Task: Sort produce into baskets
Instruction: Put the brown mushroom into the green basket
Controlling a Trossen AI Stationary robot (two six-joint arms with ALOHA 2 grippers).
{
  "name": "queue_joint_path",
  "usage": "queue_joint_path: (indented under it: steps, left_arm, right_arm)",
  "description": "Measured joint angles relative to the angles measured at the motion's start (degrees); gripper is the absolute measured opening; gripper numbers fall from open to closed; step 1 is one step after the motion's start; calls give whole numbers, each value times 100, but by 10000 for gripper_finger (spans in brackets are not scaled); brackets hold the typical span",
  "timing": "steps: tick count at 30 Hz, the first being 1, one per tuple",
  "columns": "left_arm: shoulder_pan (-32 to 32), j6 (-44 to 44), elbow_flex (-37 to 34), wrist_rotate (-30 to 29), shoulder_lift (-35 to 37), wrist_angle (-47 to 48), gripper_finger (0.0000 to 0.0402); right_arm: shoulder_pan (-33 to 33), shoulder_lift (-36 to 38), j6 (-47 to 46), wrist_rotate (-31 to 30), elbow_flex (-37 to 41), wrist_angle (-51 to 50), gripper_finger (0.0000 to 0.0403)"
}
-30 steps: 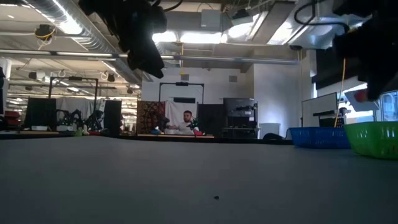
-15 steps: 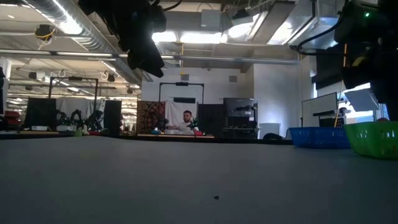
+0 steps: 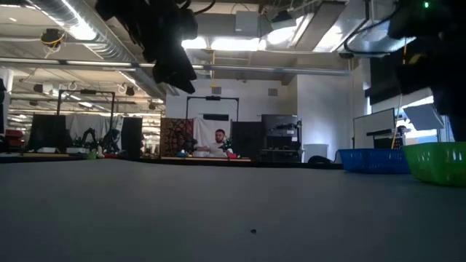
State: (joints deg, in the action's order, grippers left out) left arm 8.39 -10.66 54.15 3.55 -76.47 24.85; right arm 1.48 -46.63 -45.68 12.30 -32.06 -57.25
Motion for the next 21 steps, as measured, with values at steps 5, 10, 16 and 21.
queue_joint_path:
  steps: [5, 10, 16, 21]
  left_arm:
    - [157, 284, 2, 4, 1, -3, 269]
    - [464, 306, 17, 2, 210, 240, 276]
    - [1004, 141, 61, -195, 722, 693, 276]
    - [1382, 47, 61, -1197, 1035, 1382, 276]
  right_arm:
    - [0, 0, 366, -26, -503, -22, 222]
    - [0, -6, 669, -390, -915, 335, 222]
    - [0, -100, 1369, -1080, -937, 1917, 223]
    - [0, -318, 1628, -1544, -940, 2800, 223]
